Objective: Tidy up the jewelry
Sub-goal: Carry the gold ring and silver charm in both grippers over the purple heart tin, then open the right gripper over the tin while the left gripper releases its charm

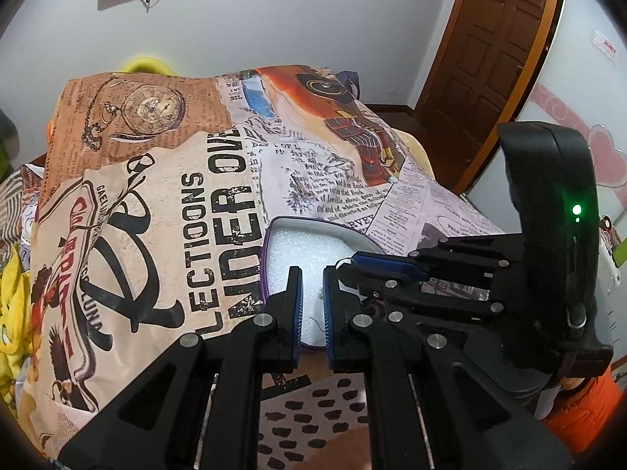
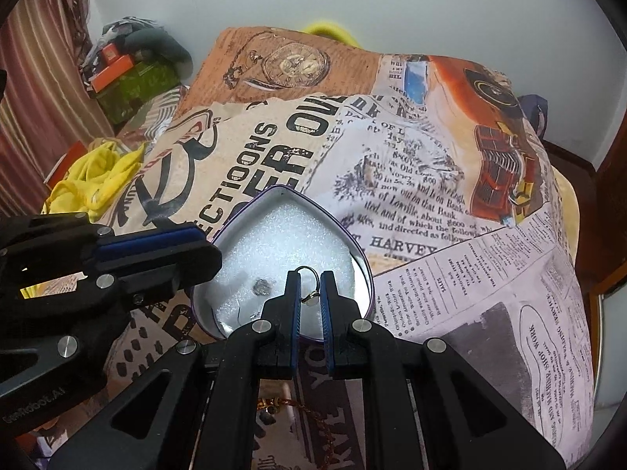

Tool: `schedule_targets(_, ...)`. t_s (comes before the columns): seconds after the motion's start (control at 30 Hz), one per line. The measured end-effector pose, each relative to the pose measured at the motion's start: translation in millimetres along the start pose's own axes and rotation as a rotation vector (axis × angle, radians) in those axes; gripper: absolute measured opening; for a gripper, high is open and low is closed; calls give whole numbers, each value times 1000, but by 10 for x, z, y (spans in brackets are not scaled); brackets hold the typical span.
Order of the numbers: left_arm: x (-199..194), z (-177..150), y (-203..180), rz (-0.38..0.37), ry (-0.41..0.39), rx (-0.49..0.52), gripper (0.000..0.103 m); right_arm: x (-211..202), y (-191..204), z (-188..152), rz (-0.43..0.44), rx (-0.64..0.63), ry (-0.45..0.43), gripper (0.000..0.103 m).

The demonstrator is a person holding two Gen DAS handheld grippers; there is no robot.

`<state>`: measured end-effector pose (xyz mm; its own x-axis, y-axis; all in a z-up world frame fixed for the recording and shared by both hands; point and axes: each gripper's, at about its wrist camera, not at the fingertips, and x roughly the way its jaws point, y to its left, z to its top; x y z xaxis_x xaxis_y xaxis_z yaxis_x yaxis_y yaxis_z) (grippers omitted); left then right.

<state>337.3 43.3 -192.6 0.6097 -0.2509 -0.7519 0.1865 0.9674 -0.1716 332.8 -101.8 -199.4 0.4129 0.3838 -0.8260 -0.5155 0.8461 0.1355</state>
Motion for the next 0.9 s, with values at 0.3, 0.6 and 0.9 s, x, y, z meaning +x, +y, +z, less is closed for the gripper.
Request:
schedule_targets(0.3, -118, -35, 68, 42, -13, -14, 9, 3, -26, 17, 27, 18, 34, 10)
schedule_targets(0.6, -349, -84, -33, 72, -29, 12, 9, -297, 3, -36, -4, 26, -6, 10)
schedule_targets(0.9, -755, -144, -268, 87, -92, 58, 35, -921, 79, -142, -29, 33, -109, 26)
